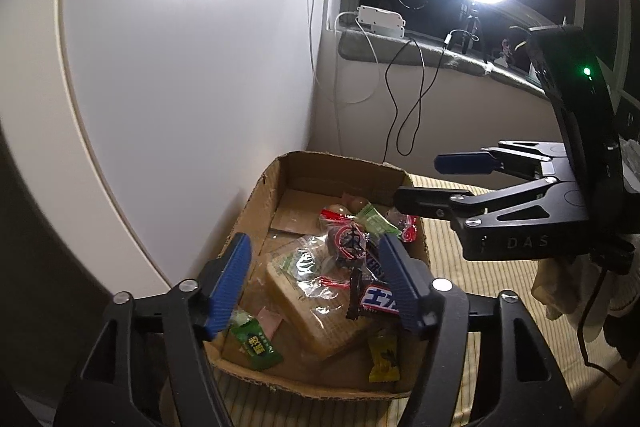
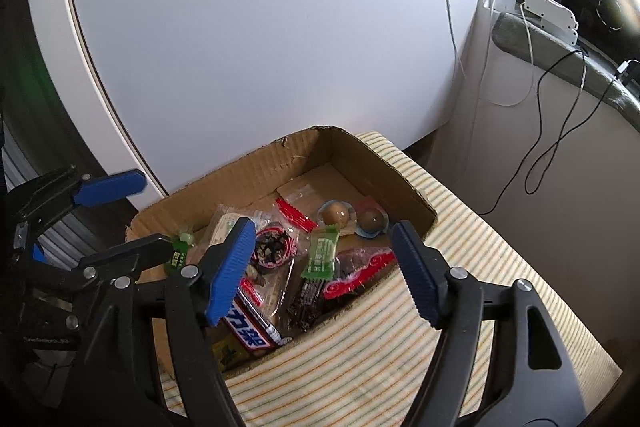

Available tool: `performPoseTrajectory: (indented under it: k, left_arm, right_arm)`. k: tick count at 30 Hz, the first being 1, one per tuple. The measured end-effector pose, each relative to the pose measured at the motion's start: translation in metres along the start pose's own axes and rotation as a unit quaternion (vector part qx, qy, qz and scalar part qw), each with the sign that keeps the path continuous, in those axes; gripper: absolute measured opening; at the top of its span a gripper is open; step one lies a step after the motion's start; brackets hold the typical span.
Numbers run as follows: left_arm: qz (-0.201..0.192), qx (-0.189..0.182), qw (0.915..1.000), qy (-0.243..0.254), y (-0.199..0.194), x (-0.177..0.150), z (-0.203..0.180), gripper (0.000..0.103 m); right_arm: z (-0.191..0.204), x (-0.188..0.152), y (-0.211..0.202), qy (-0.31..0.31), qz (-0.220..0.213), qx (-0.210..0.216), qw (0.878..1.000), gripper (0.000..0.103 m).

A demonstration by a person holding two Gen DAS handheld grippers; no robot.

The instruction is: Organize snacks

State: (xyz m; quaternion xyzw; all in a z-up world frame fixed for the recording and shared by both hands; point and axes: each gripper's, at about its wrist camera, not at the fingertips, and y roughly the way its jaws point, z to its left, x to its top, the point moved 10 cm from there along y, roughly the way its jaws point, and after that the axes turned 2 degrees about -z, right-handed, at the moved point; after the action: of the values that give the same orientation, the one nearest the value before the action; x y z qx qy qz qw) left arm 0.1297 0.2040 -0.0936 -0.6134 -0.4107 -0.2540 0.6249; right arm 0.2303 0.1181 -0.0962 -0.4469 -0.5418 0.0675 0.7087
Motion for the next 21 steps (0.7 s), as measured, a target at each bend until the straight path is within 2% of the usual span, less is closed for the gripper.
performPoseTrajectory:
  k: [3, 5, 7, 12, 21]
  left_arm:
    - [-0.001, 0.002, 1.0, -0.003, -0.004, -0.001, 0.0, 0.068]
    - [-0.002, 0.005, 1.0, -0.004, -0.008, -0.001, -0.001, 0.071]
    - [-0.005, 0.009, 0.9999, -0.005, -0.013, -0.003, -0.002, 0.073]
    - [-0.013, 0.023, 0.9996, -0.004, -0.023, -0.003, -0.005, 0.08]
    - [-0.01, 0.043, 0.999, 0.003, -0.034, -0.012, -0.012, 0.081]
  right_arm:
    - [-0.001, -0.004, -0.008, 0.009, -0.005, -0.001, 1.0, 0.075]
    - [-0.002, -0.007, -0.012, 0.014, -0.01, -0.005, 1.0, 0.085]
    - [-0.003, -0.011, -0.02, 0.017, -0.021, -0.014, 1.0, 0.089]
    - [-0.006, -0.019, -0.038, 0.016, -0.032, -0.035, 0.999, 0.089]
    - [-0.017, -0.048, -0.069, 0.044, -0.045, -0.061, 0.996, 0.089]
